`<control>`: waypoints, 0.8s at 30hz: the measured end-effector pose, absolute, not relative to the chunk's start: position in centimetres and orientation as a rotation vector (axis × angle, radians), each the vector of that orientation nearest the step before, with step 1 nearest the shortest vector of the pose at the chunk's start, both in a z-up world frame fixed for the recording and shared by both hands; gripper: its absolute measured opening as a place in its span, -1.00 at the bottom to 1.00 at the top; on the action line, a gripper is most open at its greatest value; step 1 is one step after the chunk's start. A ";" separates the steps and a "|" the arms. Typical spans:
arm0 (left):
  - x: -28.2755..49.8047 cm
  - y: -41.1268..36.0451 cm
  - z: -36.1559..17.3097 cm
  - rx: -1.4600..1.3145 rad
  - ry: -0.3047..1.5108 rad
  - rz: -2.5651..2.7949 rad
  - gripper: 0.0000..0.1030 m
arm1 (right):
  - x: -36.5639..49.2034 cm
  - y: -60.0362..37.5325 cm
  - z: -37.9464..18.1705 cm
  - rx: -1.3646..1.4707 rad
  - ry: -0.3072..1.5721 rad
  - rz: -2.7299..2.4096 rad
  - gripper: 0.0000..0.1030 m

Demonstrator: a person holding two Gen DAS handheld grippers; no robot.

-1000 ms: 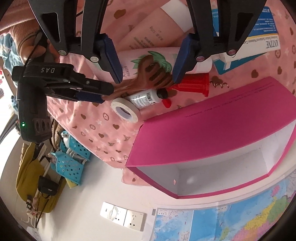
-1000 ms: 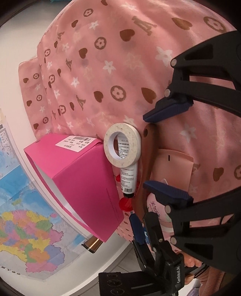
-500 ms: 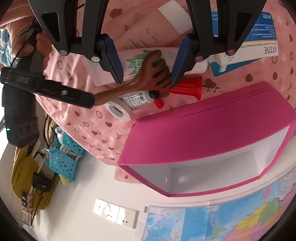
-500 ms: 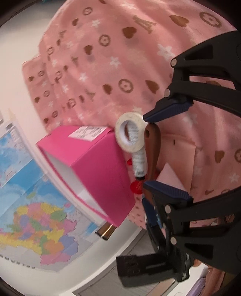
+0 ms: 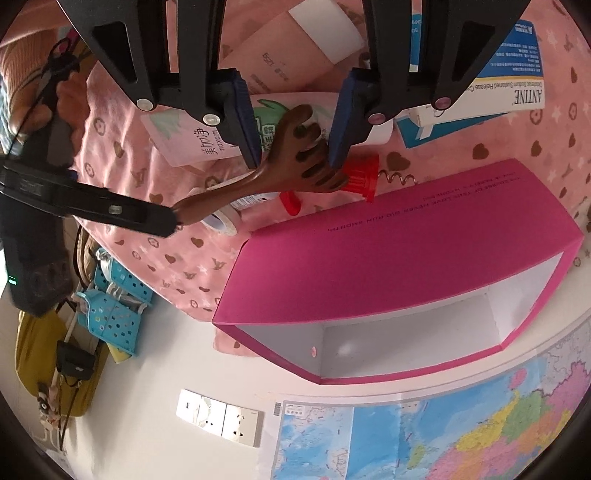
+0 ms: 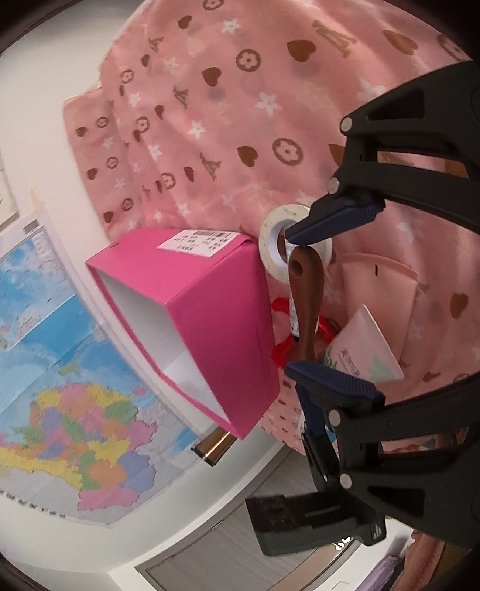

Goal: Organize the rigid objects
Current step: 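Reach the left gripper to the brown wooden rake and close on it, then carry the rake with the left gripper into the magenta box and release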

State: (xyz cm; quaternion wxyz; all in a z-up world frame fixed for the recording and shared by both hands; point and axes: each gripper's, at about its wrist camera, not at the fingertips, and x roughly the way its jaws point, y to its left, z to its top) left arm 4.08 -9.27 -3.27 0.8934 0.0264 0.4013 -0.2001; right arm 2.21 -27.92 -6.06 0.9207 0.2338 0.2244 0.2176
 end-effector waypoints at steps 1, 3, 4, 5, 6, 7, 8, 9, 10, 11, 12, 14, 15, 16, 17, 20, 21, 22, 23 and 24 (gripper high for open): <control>4.1 -9.2 -3.3 0.054 0.834 -0.414 -0.28 | 2.7 -28.0 -6.3 0.487 0.480 0.443 0.31; 4.2 -9.3 -3.3 0.054 0.839 -0.417 -0.33 | 3.1 -28.1 -6.4 0.488 0.487 0.445 0.29; 4.3 -9.3 -3.4 0.052 0.841 -0.418 -0.34 | 3.4 -28.1 -6.5 0.491 0.499 0.436 0.29; 4.3 -9.4 -3.4 0.055 0.841 -0.417 -0.34 | 3.6 -28.0 -6.6 0.491 0.510 0.429 0.29; 4.3 -9.5 -3.4 0.060 0.839 -0.415 -0.34 | 3.8 -28.0 -6.8 0.490 0.520 0.421 0.29; 4.3 -9.6 -3.4 0.065 0.839 -0.416 -0.34 | 3.9 -27.8 -7.0 0.490 0.531 0.420 0.29; 4.3 -9.7 -3.4 0.067 0.841 -0.417 -0.34 | 3.9 -27.6 -7.2 0.487 0.530 0.419 0.29; 4.4 -9.8 -3.4 0.069 0.841 -0.416 -0.34 | 3.8 -27.6 -7.2 0.481 0.531 0.421 0.29; 4.4 -9.8 -3.4 0.071 0.842 -0.417 -0.33 | 3.8 -27.5 -7.1 0.480 0.530 0.416 0.28; 4.5 -9.8 -3.4 0.070 0.843 -0.417 -0.34 | 3.8 -27.6 -7.2 0.485 0.529 0.410 0.25; 4.5 -9.8 -3.4 0.069 0.845 -0.416 -0.33 | 3.8 -27.8 -7.3 0.496 0.528 0.404 0.19; 4.5 -9.8 -3.3 0.068 0.849 -0.415 -0.33 | 3.7 -27.9 -7.4 0.505 0.523 0.392 0.12; 4.6 -9.8 -3.3 0.065 0.851 -0.414 -0.33 | 3.6 -27.9 -7.4 0.501 0.522 0.381 0.04; 4.6 -9.7 -3.4 0.060 0.854 -0.410 -0.33 | 3.5 -27.9 -7.5 0.499 0.522 0.368 -0.01; 4.8 -9.7 -3.4 0.057 0.858 -0.405 -0.32 | 3.5 -28.0 -7.5 0.510 0.518 0.358 -0.11; 5.1 -9.4 -3.4 0.019 0.874 -0.410 -0.31 | 3.1 -28.3 -7.5 0.547 0.492 0.353 -0.26; 5.1 -9.2 -3.4 0.006 0.878 -0.416 -0.30 | 2.9 -28.4 -7.3 0.553 0.481 0.355 -0.32; 5.1 -9.0 -3.3 -0.006 0.880 -0.419 -0.30 | 2.7 -28.5 -7.1 0.554 0.472 0.358 -0.33; 5.1 -9.0 -3.3 -0.011 0.882 -0.420 -0.30 | 2.5 -28.5 -6.8 0.550 0.466 0.361 -0.36; 5.0 -9.1 -3.2 -0.012 0.881 -0.421 -0.30 | 2.4 -28.5 -6.6 0.543 0.459 0.360 -0.37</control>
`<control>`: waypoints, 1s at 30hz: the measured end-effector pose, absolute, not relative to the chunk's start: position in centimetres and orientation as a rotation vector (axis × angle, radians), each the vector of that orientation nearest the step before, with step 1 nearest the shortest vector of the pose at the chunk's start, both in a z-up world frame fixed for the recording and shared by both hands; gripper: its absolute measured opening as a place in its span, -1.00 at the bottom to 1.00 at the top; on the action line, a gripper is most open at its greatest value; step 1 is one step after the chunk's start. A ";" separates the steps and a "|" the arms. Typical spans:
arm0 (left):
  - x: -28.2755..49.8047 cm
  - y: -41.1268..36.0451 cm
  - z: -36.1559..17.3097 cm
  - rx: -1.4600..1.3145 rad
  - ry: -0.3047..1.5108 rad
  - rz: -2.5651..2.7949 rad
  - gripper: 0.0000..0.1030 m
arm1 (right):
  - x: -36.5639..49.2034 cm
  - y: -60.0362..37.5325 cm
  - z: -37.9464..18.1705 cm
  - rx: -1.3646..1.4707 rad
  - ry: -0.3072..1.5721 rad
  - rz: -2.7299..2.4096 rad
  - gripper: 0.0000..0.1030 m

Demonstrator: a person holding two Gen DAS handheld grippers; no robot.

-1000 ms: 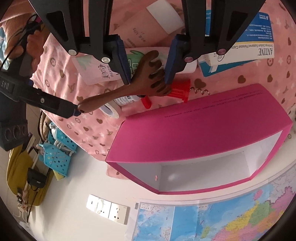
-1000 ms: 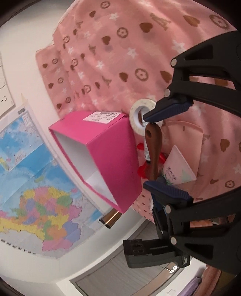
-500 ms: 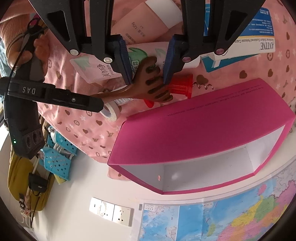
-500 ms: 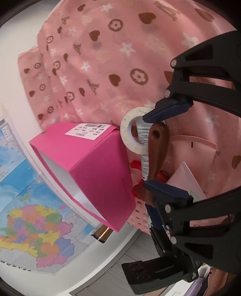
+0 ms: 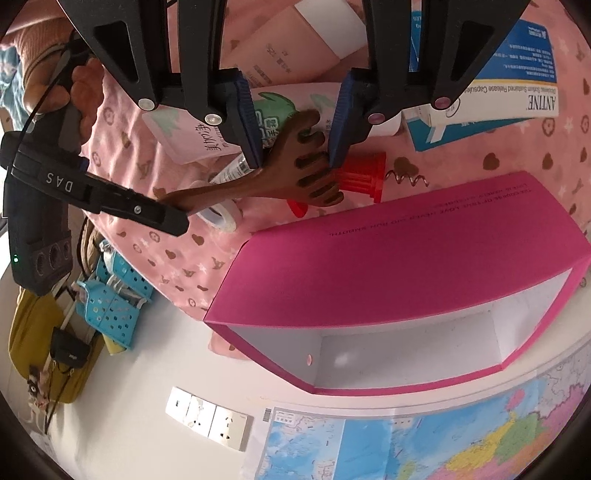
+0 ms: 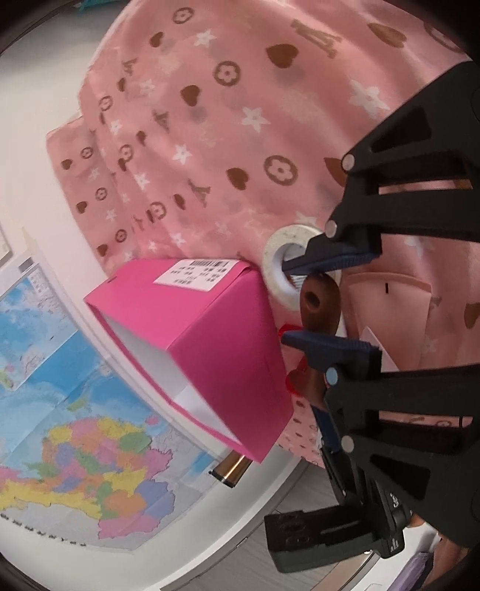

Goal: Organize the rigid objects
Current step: 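Carry the rake with the left gripper into the magenta box and release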

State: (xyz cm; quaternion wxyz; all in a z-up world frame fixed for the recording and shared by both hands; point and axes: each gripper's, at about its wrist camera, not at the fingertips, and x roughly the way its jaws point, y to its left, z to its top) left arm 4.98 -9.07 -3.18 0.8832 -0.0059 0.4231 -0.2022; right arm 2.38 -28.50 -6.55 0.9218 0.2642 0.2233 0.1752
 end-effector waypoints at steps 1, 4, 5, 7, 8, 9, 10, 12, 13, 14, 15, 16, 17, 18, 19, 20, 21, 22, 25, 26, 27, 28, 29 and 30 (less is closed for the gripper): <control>4.8 -9.2 -3.1 -0.012 0.877 -0.419 -0.30 | 2.2 -28.4 -6.2 0.534 0.450 0.356 -0.37; 4.6 -9.2 -2.8 -0.028 0.877 -0.426 -0.31 | 1.8 -28.2 -5.3 0.521 0.428 0.365 -0.37; 4.5 -9.3 -2.6 -0.032 0.871 -0.428 -0.31 | 1.7 -28.1 -4.8 0.515 0.420 0.370 -0.37; 4.1 -9.2 -1.8 -0.033 0.846 -0.427 -0.30 | 1.4 -27.8 -4.0 0.497 0.403 0.379 -0.37; 4.0 -9.2 -1.5 -0.036 0.837 -0.428 -0.31 | 1.2 -27.8 -3.7 0.491 0.395 0.380 -0.37; 3.9 -9.0 -1.2 -0.042 0.829 -0.429 -0.31 | 1.1 -27.7 -3.2 0.484 0.386 0.383 -0.37; 3.8 -8.9 -0.8 -0.049 0.821 -0.429 -0.31 | 1.1 -27.6 -2.8 0.477 0.378 0.387 -0.37; 3.6 -8.7 -0.1 -0.052 0.799 -0.423 -0.31 | 1.1 -27.3 -1.9 0.466 0.365 0.393 -0.37; 3.6 -8.6 0.3 -0.054 0.789 -0.419 -0.31 | 1.2 -27.2 -1.4 0.455 0.357 0.398 -0.37; 3.6 -8.5 0.7 -0.057 0.779 -0.417 -0.31 | 1.2 -27.0 -0.9 0.447 0.351 0.402 -0.37; 3.7 -8.3 1.2 -0.060 0.770 -0.415 -0.31 | 1.3 -26.9 -0.4 0.440 0.343 0.406 -0.37; 3.8 -8.1 1.8 -0.060 0.754 -0.411 -0.31 | 1.3 -26.7 0.2 0.432 0.333 0.411 -0.37; 3.9 -8.1 2.4 -0.059 0.741 -0.406 -0.31 | 1.4 -26.5 0.9 0.423 0.321 0.419 -0.37; 3.9 -8.0 2.9 -0.057 0.726 -0.403 -0.31 | 1.5 -26.4 1.5 0.416 0.312 0.425 -0.37; 4.1 -7.8 3.5 -0.054 0.708 -0.398 -0.31 | 1.7 -26.2 2.1 0.410 0.305 0.427 -0.37; 4.3 -7.8 4.0 -0.050 0.696 -0.394 -0.31 | 1.8 -26.2 2.7 0.402 0.290 0.434 -0.37; 4.6 -7.6 4.4 -0.049 0.686 -0.391 -0.31 | 2.1 -26.1 3.3 0.398 0.279 0.442 -0.37; 5.0 -7.5 4.9 -0.048 0.677 -0.384 -0.31 | 2.4 -26.1 3.8 0.395 0.274 0.446 -0.37; 6.1 -7.2 5.7 -0.023 0.651 -0.358 -0.30 | 3.6 -25.9 5.2 0.383 0.262 0.460 -0.37; 6.6 -7.0 5.8 -0.023 0.650 -0.352 -0.30 | 4.2 -25.9 5.5 0.385 0.263 0.469 -0.37; 7.1 -6.8 5.9 -0.024 0.651 -0.348 -0.30 | 4.8 -25.8 5.8 0.382 0.268 0.477 -0.37; 7.7 -6.7 6.0 -0.018 0.651 -0.341 -0.29 | 5.3 -25.8 6.0 0.382 0.272 0.478 -0.37; 8.1 -6.5 5.9 -0.014 0.650 -0.335 -0.28 | 6.0 -25.8 6.2 0.386 0.279 0.481 -0.37; 8.6 -6.4 5.8 -0.010 0.654 -0.331 -0.28 | 6.6 -25.8 6.3 0.386 0.289 0.489 -0.37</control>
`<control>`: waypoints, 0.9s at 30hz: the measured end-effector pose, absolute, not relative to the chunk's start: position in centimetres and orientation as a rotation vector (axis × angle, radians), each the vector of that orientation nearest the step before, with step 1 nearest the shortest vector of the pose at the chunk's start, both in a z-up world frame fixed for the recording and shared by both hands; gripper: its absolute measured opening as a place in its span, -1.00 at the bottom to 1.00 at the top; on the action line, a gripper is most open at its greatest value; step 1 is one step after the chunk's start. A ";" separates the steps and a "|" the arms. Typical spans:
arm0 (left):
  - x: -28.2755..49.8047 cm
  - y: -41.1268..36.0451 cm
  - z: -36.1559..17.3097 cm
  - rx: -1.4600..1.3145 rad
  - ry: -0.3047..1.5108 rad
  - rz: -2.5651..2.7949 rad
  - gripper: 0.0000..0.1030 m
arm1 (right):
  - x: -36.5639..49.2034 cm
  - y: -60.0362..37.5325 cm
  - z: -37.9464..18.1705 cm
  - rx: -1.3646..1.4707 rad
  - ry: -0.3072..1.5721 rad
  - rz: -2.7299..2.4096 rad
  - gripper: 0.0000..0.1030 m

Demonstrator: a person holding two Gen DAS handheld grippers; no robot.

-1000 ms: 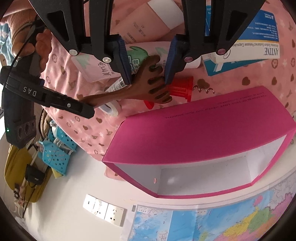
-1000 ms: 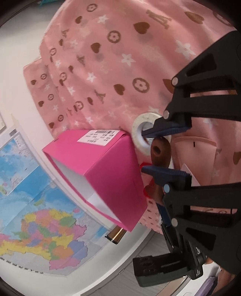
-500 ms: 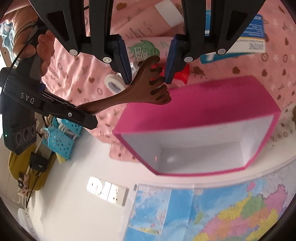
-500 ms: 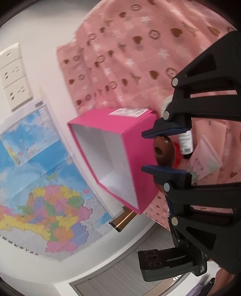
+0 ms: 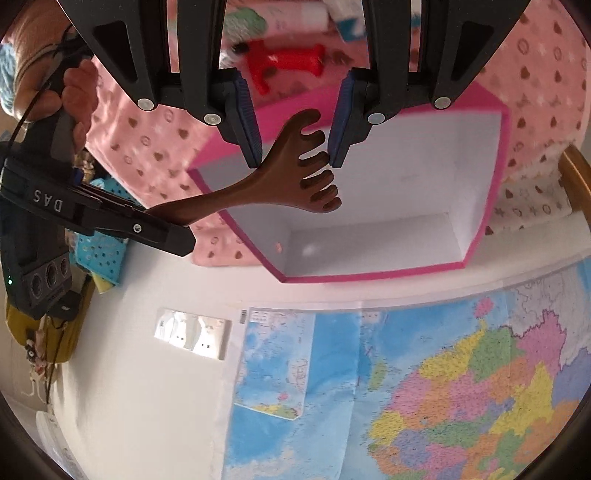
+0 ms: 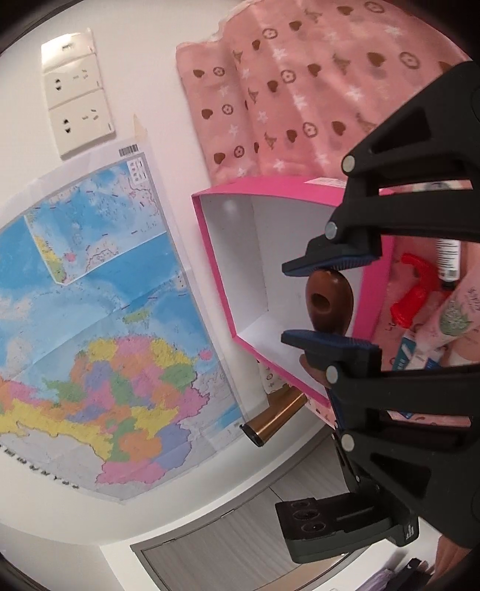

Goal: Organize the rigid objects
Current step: 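Carry the rake with the left gripper into the magenta box and release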

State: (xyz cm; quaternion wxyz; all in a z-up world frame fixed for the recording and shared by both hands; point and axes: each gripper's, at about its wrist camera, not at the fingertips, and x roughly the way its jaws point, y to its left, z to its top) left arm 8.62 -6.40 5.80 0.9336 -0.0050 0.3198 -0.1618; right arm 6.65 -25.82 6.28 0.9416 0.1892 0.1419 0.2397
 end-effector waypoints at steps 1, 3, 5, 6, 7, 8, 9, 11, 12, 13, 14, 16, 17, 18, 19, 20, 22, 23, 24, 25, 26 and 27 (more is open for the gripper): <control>9.3 -6.3 5.6 -0.014 0.666 -0.334 -0.28 | 7.2 -25.8 6.4 0.385 0.298 0.490 -0.37; 10.8 -5.9 5.0 -0.022 0.696 -0.332 -0.27 | 8.5 -25.9 6.2 0.393 0.327 0.487 -0.37; 11.8 -5.8 4.5 -0.026 0.719 -0.331 -0.27 | 9.8 -25.8 6.0 0.391 0.357 0.481 -0.37; 12.1 -5.8 4.2 -0.022 0.730 -0.324 -0.27 | 10.2 -25.8 5.9 0.386 0.367 0.475 -0.37; 12.5 -5.8 3.9 -0.017 0.739 -0.322 -0.27 | 10.7 -25.7 5.8 0.378 0.377 0.473 -0.37; 12.8 -5.9 3.7 -0.016 0.748 -0.320 -0.27 | 11.1 -25.6 5.6 0.375 0.386 0.467 -0.37; 13.1 -5.9 3.4 -0.015 0.757 -0.318 -0.27 | 11.4 -25.6 5.5 0.372 0.395 0.464 -0.37; 13.6 -6.0 3.0 -0.004 0.769 -0.315 -0.27 | 12.1 -25.4 5.3 0.353 0.413 0.449 -0.36; 13.8 -6.1 2.8 -0.001 0.775 -0.314 -0.27 | 12.3 -25.4 5.2 0.342 0.424 0.437 -0.34; 13.8 -6.2 2.7 0.003 0.779 -0.314 -0.27 | 12.6 -25.3 5.0 0.327 0.438 0.415 -0.33; 14.0 -6.2 2.6 0.006 0.782 -0.311 -0.26 | 12.8 -25.2 4.9 0.316 0.448 0.396 -0.32; 14.2 -6.3 2.4 0.010 0.783 -0.307 -0.27 | 13.1 -25.2 4.4 0.303 0.466 0.370 -0.30; 14.2 -6.3 2.4 0.011 0.782 -0.303 -0.27 | 13.2 -25.3 4.2 0.298 0.473 0.350 -0.30; 14.1 -6.3 2.4 0.008 0.779 -0.302 -0.27 | 13.3 -25.4 4.0 0.295 0.477 0.340 -0.30; 14.1 -6.2 2.5 0.004 0.777 -0.303 -0.27 | 13.3 -25.5 3.8 0.293 0.478 0.336 -0.30; 14.0 -6.1 2.6 -0.004 0.774 -0.305 -0.27 | 13.2 -25.6 3.7 0.296 0.475 0.331 -0.30; 13.4 -6.0 2.9 -0.011 0.757 -0.315 -0.25 | 12.7 -25.8 3.8 0.289 0.465 0.319 -0.30; 13.1 -6.1 3.1 -0.006 0.747 -0.311 -0.25 | 12.6 -25.8 3.9 0.283 0.459 0.312 -0.30; 12.7 -6.1 3.4 0.003 0.732 -0.305 -0.25 | 12.5 -25.8 4.1 0.277 0.452 0.307 -0.30; 12.3 -6.0 3.6 0.008 0.722 -0.306 -0.24 | 12.2 -25.8 4.2 0.274 0.446 0.301 -0.30; 11.9 -5.9 3.9 0.008 0.712 -0.311 -0.24 | 11.9 -25.9 4.3 0.276 0.440 0.303 -0.29; 11.4 -5.7 4.2 0.007 0.700 -0.314 -0.22 | 11.6 -26.0 4.4 0.280 0.435 0.308 -0.29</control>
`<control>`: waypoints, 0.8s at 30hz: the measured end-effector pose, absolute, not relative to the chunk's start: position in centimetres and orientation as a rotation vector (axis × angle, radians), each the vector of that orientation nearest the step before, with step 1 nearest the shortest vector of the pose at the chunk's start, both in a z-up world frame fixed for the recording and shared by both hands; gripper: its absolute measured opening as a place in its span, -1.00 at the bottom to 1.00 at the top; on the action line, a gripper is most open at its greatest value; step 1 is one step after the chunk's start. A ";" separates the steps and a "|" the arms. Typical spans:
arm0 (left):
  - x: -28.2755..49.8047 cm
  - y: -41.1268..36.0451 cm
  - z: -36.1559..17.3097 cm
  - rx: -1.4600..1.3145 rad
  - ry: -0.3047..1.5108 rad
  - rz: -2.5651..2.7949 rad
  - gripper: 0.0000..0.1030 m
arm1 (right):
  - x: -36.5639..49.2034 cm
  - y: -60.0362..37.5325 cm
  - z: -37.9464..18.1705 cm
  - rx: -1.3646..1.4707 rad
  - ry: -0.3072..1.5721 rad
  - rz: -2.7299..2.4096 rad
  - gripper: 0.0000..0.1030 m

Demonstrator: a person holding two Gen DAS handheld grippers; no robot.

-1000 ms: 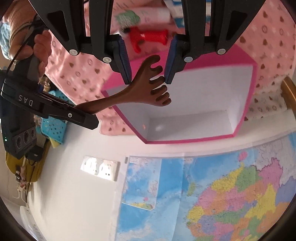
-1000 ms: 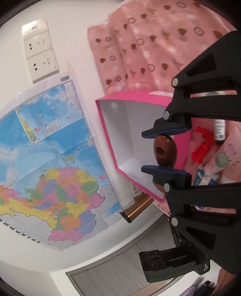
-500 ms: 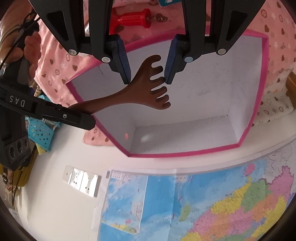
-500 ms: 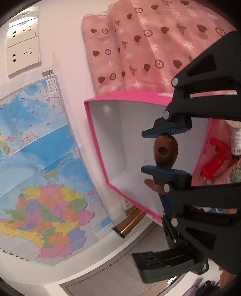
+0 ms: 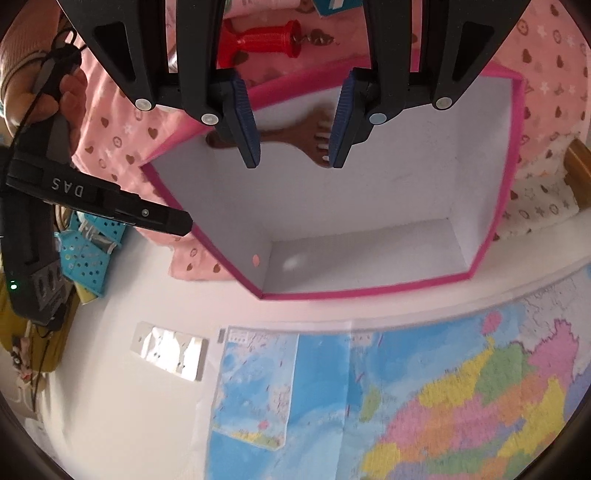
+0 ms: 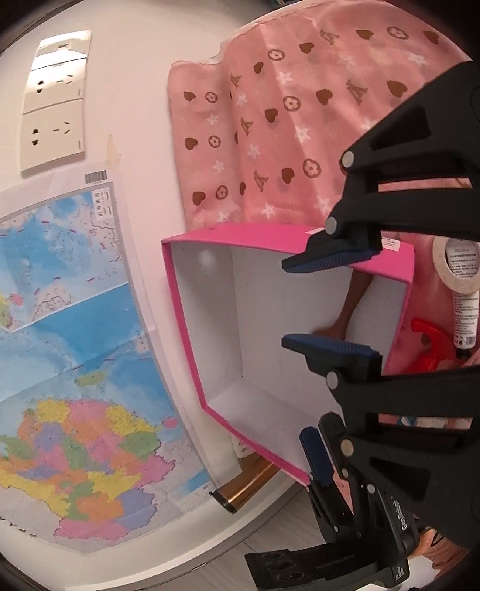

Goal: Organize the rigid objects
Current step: 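Carry the rake with the left gripper into the magenta box and release, then move the left gripper to the blue ANTINE box and grasp it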

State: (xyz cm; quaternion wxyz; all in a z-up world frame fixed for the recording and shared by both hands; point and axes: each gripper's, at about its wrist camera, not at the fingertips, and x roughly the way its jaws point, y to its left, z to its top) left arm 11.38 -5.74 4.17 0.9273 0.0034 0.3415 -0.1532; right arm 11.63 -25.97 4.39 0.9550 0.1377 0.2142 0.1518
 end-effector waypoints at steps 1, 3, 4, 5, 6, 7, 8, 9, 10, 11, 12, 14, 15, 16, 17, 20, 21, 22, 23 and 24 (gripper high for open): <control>10.9 -5.5 4.5 0.005 0.686 -0.316 -0.14 | 11.2 -26.1 4.5 0.284 0.429 0.314 -0.29; 9.8 -5.0 5.0 0.000 0.656 -0.323 -0.04 | 10.2 -26.1 4.7 0.284 0.415 0.340 -0.27; 9.3 -4.7 5.3 -0.002 0.642 -0.322 -0.03 | 9.5 -26.1 4.8 0.283 0.406 0.352 -0.23; 8.8 -4.5 5.5 -0.003 0.631 -0.324 -0.02 | 8.8 -26.0 4.9 0.282 0.398 0.368 -0.10; 8.3 -4.2 5.7 -0.004 0.623 -0.329 -0.01 | 8.1 -26.0 4.9 0.277 0.392 0.383 -0.01; 7.7 -4.0 5.8 -0.003 0.618 -0.329 -0.01 | 7.4 -25.9 4.9 0.271 0.386 0.395 0.01; 7.4 -3.8 5.8 -0.001 0.615 -0.325 0.00 | 6.6 -25.8 4.8 0.265 0.384 0.410 0.05; 7.0 -3.5 5.7 0.001 0.615 -0.323 0.00 | 6.0 -25.6 4.7 0.259 0.388 0.426 0.05; 6.7 -3.3 5.6 0.001 0.616 -0.316 0.00 | 5.4 -25.4 4.5 0.253 0.392 0.442 0.05; 6.4 -2.9 5.5 -0.001 0.616 -0.307 0.00 | 4.9 -25.2 4.1 0.246 0.401 0.458 0.05; 6.2 -2.7 5.3 -0.007 0.621 -0.304 0.01 | 4.5 -25.0 3.7 0.241 0.412 0.468 0.06; 5.7 -2.0 4.7 -0.016 0.634 -0.293 0.01 | 3.9 -24.7 2.7 0.235 0.441 0.481 0.06; 5.5 -1.7 4.4 -0.016 0.643 -0.283 0.01 | 3.7 -24.5 2.1 0.238 0.458 0.487 0.06; 5.2 -1.3 4.1 -0.017 0.651 -0.270 0.01 | 3.6 -24.4 1.6 0.241 0.474 0.492 0.06; 5.1 -1.0 3.8 -0.022 0.659 -0.259 0.01 | 3.5 -24.2 1.0 0.244 0.491 0.497 0.06; 4.5 0.4 2.8 -0.045 0.688 -0.233 0.01 | 3.2 -23.3 -0.4 0.248 0.532 0.521 0.06; 4.3 0.9 2.5 -0.052 0.696 -0.221 0.01 | 3.1 -23.0 -0.7 0.245 0.538 0.528 0.06; 4.0 1.4 2.2 -0.058 0.706 -0.208 0.01 | 3.0 -22.5 -0.9 0.240 0.542 0.536 0.06; 3.8 1.8 1.9 -0.063 0.714 -0.197 0.01 | 2.9 -21.9 -1.1 0.230 0.547 0.548 0.05; 3.6 2.2 1.5 -0.067 0.722 -0.185 0.01 | 2.8 -21.3 -1.2 0.219 0.549 0.556 0.05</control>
